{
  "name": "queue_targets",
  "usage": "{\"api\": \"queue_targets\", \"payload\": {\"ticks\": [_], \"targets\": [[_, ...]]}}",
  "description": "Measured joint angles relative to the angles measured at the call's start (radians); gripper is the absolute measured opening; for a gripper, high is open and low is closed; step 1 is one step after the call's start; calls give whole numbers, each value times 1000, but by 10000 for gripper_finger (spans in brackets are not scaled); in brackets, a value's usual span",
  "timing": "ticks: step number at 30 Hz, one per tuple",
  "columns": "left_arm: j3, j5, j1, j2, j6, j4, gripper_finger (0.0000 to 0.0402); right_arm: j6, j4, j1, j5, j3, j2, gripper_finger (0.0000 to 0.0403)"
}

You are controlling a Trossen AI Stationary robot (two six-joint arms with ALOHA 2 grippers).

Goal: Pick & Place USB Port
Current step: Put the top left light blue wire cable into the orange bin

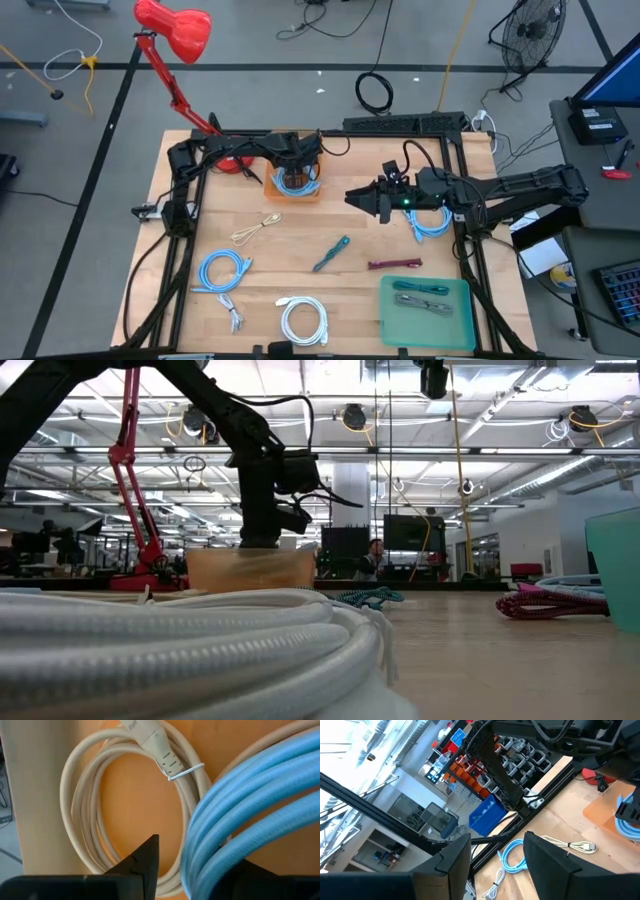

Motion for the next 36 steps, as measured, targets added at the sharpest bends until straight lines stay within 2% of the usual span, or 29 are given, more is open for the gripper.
{"api": "queue_targets", "payload": {"ticks": [5, 15, 27, 36], "targets": [[0, -41, -7, -3, 19, -11, 131, 0, 0, 0, 0, 0, 0, 171], [61, -35, -4, 0, 25, -113, 132, -19, 0, 0, 0, 0, 0, 171], [93, -23, -3, -1, -3, -137, 132, -22, 0, 0, -1, 0, 0, 171], [100, -24, 6, -87, -13, -120, 132, -23, 0, 0, -1, 0, 0, 171]]}}
